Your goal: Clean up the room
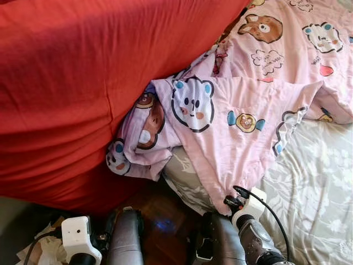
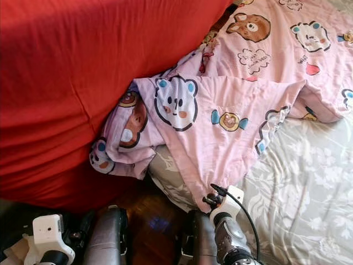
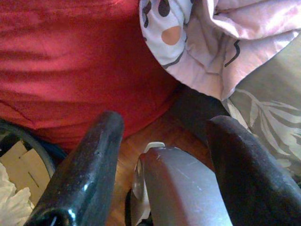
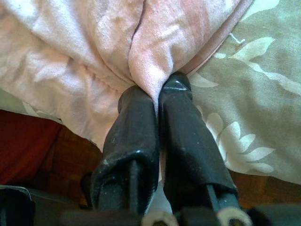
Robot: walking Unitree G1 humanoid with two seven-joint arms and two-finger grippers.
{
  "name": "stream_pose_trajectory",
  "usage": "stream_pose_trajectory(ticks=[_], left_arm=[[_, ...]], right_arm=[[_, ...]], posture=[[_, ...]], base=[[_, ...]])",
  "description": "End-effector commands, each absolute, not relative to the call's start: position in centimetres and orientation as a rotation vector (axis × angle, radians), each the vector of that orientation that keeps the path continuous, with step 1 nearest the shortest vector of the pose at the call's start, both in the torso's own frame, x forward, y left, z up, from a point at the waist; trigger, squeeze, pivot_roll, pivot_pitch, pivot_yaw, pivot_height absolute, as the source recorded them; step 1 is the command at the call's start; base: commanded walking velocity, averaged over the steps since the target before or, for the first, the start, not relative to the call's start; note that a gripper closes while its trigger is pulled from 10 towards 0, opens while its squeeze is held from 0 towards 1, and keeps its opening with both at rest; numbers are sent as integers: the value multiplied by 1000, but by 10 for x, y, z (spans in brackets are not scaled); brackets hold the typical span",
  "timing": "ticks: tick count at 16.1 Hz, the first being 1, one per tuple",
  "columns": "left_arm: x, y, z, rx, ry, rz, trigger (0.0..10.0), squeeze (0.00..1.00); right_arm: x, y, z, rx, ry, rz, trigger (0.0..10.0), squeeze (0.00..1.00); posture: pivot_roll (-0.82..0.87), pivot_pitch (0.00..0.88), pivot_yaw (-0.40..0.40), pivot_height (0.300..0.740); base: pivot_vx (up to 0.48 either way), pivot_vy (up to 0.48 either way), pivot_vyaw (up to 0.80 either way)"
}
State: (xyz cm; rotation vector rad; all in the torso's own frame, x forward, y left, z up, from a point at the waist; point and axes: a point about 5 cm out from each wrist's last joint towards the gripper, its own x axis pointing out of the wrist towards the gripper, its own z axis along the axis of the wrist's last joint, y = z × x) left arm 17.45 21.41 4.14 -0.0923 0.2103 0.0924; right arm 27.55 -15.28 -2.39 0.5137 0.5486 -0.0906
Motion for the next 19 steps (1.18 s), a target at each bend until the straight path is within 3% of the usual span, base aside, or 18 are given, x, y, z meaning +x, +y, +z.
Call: stream_pose_trajectory(ticks=[1, 6, 9, 12, 16, 17, 19], left_arm=[[168, 218, 31, -89, 257, 105, 10000, 0], [176, 227, 15, -82, 292, 127, 10000, 0], [183, 232, 1, -74, 332, 150, 10000, 0], [192, 233, -21, -62, 418, 148, 10000, 0], [200, 235, -33, -48, 484, 145, 10000, 0], [201, 233, -42, -52, 537, 151, 10000, 0], [201, 231, -49, -60, 590, 164, 10000, 0]], right_arm=[[262, -156, -35, 528, 591, -124, 0, 0], [256, -162, -38, 541, 576, -150, 0, 0], [250, -170, -41, 500, 571, -148, 0, 0], [234, -195, -48, 492, 554, -236, 0, 0], [223, -203, -54, 472, 588, -271, 0, 0], [217, -204, -59, 454, 631, -280, 10000, 0], [210, -205, -63, 428, 668, -291, 10000, 0]], posture=[[236, 323, -84, 635], [220, 246, -84, 635], [184, 137, -82, 635], [148, 21, -74, 635], [108, 0, -75, 635], [88, 0, -73, 635], [84, 0, -77, 635]], base=[[0, 0, 0], [0, 0, 0], [0, 0, 0], [0, 0, 0], [0, 0, 0], [0, 0, 0], [0, 0, 0]])
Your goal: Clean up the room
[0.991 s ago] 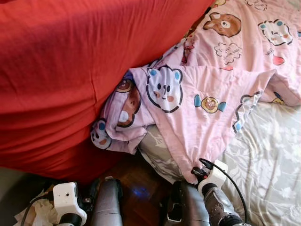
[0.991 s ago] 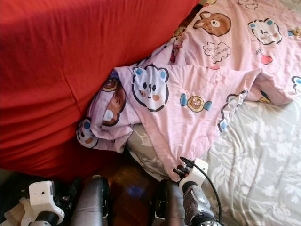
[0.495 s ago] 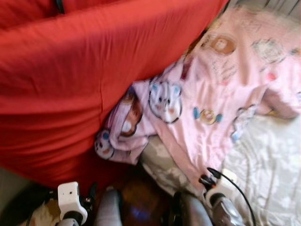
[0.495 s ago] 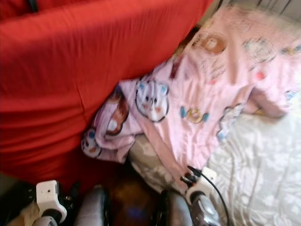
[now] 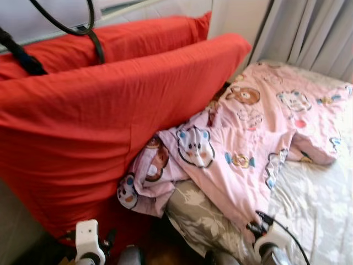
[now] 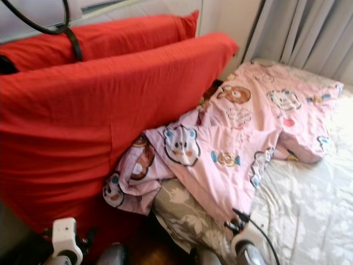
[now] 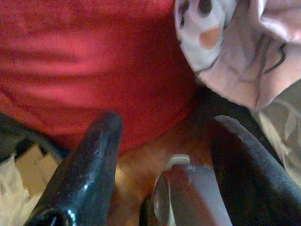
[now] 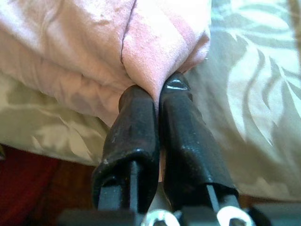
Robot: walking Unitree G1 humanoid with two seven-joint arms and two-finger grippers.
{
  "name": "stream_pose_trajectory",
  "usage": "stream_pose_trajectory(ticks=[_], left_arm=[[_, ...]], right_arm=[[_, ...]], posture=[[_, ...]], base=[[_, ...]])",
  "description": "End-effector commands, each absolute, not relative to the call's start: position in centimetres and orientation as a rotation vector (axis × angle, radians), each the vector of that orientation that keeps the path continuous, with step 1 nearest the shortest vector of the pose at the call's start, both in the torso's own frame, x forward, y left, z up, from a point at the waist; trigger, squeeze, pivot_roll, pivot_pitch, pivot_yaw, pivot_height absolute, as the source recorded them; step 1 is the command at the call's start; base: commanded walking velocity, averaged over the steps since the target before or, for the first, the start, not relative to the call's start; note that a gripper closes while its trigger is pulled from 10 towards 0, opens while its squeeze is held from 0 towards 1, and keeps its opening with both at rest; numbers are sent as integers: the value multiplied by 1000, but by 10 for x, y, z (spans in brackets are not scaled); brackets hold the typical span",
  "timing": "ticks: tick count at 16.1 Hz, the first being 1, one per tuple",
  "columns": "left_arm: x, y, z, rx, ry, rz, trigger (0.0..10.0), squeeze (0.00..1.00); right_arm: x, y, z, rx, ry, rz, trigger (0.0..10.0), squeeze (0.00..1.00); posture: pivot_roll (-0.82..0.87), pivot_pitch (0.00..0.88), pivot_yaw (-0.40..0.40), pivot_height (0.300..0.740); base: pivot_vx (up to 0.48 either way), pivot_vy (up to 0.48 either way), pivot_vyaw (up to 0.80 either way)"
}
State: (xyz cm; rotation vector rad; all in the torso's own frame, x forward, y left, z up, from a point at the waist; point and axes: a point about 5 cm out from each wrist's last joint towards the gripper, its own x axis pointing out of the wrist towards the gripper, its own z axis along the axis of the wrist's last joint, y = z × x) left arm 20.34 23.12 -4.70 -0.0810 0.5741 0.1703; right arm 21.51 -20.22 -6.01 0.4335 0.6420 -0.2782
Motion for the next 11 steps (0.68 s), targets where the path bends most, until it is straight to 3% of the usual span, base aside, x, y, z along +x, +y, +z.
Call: stream_pose_trajectory(ticks=[1, 11], left_arm=[[199, 225, -57, -74, 646, 171, 10000, 0], [191, 222, -67, -60, 726, 179, 10000, 0]], right_arm=[[202, -206, -68, 370, 719, -295, 10000, 0], [194, -201, -76, 264, 823, -284, 10000, 0]], posture=[[77, 0, -79, 644], [72, 0, -74, 740]], base=[[0, 0, 0], [0, 0, 0]])
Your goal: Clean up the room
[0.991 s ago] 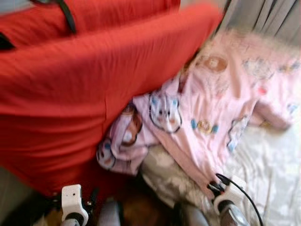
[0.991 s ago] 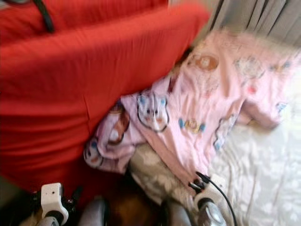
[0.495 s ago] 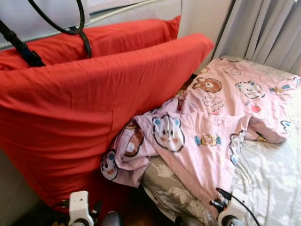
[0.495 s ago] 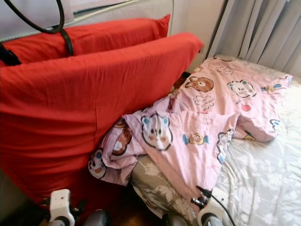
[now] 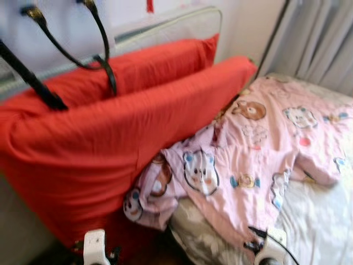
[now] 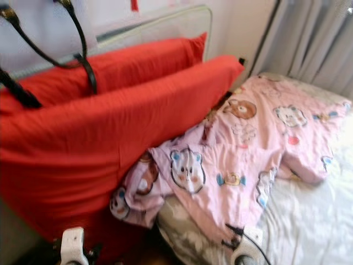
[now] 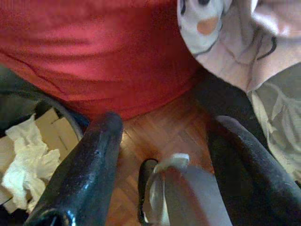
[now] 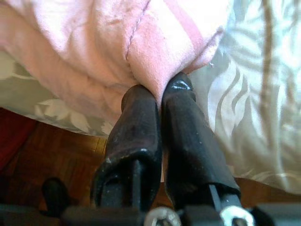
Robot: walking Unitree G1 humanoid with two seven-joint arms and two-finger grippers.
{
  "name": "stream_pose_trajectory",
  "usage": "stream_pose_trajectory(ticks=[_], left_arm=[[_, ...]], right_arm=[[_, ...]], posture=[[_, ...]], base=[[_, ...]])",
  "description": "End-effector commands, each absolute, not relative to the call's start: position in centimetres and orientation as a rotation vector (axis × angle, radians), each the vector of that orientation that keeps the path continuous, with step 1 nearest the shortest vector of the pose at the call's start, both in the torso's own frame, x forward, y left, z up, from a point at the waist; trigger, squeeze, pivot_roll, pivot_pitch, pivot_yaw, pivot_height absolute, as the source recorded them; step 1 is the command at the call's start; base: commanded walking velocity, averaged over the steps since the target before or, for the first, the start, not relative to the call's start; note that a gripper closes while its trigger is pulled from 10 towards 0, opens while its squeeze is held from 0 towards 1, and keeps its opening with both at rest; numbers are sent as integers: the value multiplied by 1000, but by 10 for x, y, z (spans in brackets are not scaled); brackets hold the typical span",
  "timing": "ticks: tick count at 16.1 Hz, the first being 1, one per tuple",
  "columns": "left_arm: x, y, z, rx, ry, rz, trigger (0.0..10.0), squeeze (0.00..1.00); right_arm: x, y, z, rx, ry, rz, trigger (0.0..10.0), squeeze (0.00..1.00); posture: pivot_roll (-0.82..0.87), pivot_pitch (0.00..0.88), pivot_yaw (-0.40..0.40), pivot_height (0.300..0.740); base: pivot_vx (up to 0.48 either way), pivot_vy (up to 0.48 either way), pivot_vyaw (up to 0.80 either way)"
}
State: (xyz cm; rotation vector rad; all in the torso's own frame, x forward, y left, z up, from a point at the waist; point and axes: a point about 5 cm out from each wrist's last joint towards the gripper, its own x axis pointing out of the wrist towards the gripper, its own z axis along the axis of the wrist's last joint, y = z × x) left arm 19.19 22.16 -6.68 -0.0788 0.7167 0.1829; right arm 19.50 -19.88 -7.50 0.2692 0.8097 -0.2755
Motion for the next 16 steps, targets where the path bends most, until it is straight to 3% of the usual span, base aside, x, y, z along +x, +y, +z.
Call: stream_pose_trajectory(ticks=[1, 16], left_arm=[[192, 223, -67, -53, 724, 185, 10000, 0], [177, 218, -77, -35, 803, 132, 10000, 0]], right_arm=[[193, -201, -76, 256, 827, -288, 10000, 0], [176, -208, -84, 248, 883, -347, 10000, 0]], posture=[[70, 0, -69, 740], [60, 0, -58, 740]], base=[[0, 0, 0], [0, 0, 0]])
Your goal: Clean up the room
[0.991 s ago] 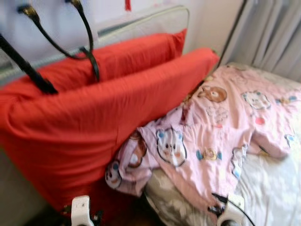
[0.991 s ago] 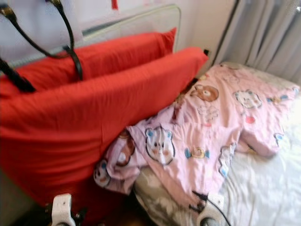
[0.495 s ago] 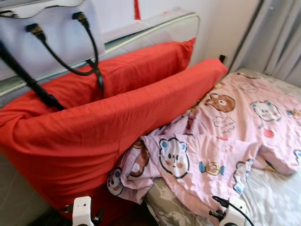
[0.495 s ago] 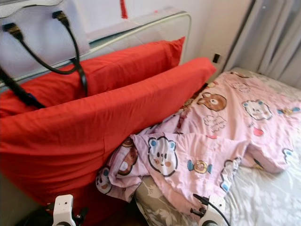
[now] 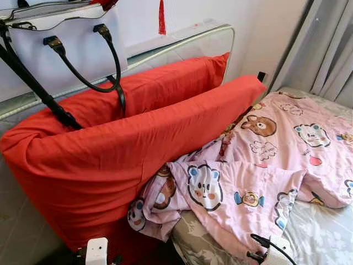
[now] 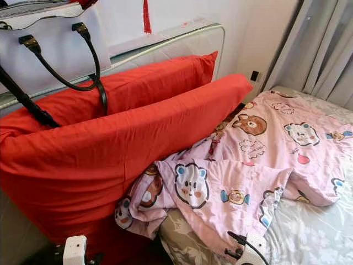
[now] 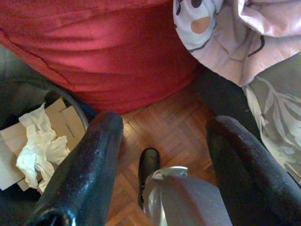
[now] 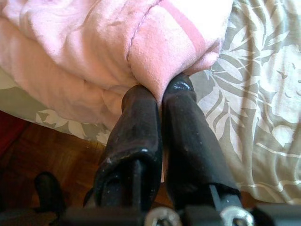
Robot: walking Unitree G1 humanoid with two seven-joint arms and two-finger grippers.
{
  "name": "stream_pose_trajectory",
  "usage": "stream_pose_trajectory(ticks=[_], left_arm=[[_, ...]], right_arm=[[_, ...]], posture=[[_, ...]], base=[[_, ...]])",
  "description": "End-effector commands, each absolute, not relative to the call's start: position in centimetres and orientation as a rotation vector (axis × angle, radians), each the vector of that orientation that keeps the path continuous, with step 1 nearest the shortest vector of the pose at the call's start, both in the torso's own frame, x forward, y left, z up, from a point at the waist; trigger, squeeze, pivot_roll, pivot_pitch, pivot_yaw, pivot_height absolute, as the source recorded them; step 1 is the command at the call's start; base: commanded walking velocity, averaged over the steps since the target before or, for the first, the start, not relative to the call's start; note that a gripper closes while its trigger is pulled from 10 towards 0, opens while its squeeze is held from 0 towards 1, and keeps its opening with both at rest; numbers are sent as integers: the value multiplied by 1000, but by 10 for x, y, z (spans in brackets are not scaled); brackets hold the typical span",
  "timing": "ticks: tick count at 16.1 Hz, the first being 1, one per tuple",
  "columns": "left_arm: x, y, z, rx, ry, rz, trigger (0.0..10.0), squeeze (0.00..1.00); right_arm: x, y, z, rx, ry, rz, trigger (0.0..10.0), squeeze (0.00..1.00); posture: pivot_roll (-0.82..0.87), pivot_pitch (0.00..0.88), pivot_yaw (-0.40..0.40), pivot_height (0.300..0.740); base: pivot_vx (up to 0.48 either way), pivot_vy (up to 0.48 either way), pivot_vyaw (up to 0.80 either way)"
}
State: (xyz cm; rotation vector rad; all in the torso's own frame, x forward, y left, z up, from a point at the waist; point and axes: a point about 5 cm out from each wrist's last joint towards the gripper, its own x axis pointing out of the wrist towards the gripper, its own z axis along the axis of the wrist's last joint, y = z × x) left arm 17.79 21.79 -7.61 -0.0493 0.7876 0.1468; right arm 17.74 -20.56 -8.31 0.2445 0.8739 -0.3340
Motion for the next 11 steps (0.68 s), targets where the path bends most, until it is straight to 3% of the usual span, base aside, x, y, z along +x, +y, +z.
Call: stream_pose_trajectory(ticks=[1, 11], left_arm=[[178, 218, -77, -36, 802, 134, 10000, 0], [181, 221, -74, -48, 794, 140, 10000, 0]], right_arm=[[177, -208, -83, 253, 880, -358, 10000, 0], [178, -209, -82, 257, 875, -387, 10000, 0]], posture=[[59, 0, -55, 740], [52, 0, -47, 740]], base=[[0, 0, 0], [-249, 0, 0]])
